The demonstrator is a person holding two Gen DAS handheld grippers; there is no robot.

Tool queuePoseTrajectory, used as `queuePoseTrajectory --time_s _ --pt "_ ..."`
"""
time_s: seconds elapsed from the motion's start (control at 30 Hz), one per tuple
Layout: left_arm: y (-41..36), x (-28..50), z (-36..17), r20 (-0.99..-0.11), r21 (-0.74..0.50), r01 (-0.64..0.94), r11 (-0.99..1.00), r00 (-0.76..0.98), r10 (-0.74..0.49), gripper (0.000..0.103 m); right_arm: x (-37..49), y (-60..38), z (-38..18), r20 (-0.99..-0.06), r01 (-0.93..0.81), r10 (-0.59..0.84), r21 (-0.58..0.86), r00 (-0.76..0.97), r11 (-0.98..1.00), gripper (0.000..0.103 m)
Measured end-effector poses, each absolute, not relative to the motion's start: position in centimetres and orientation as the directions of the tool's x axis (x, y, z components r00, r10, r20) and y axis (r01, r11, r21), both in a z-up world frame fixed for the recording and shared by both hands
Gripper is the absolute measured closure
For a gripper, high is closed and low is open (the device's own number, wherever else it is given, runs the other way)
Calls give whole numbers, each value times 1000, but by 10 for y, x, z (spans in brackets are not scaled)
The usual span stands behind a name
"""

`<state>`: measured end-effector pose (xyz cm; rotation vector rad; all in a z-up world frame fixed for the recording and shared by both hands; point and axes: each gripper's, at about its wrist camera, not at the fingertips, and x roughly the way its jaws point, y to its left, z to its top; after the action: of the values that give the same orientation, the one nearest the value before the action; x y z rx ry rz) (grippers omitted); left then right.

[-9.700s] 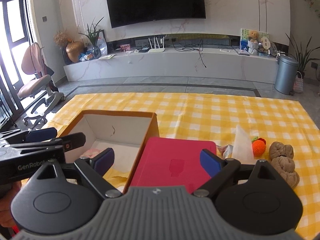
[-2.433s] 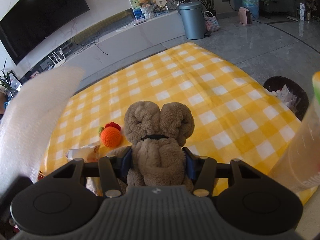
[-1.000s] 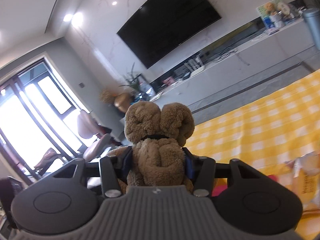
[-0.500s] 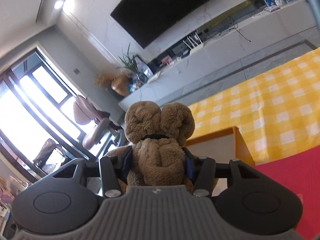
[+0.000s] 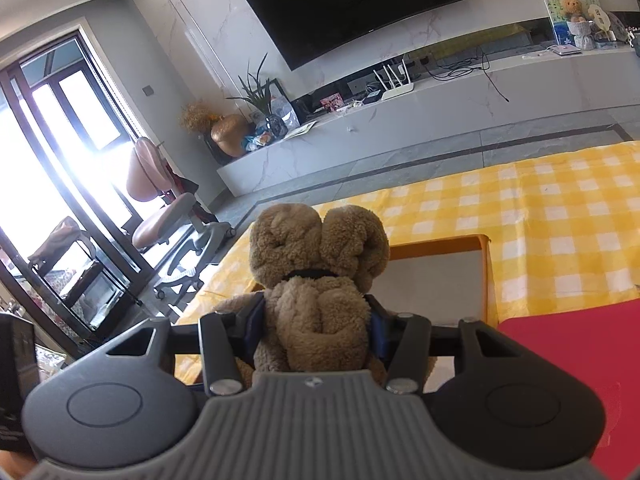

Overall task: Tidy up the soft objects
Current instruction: 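Carry the bear and mesh bag over the cardboard box and release both inside, then move both open tools back toward the knit ball and snack bag on the mat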

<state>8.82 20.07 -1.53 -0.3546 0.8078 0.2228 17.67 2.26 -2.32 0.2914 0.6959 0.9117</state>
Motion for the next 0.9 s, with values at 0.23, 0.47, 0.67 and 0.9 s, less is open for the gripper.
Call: queuePoseTrajectory --time_s 0.23,0.47,0.67,0.9 --pt "209 75 3 -623 -233 -356 905 769 143 33 176 26 -25 -454 -627 770 454 449 633 53" --pt "206 83 -2 -633 -145 -364 920 749 197 33 174 38 -32 -492 -634 741 405 456 659 49" --pt "209 80 -1 -620 -155 -364 918 760 197 35 168 38 -27 -451 -673 750 357 483 648 22" --pt "210 80 -1 -622 -156 -372 915 757 201 35 168 35 -26 -447 -675 747 346 492 652 22"
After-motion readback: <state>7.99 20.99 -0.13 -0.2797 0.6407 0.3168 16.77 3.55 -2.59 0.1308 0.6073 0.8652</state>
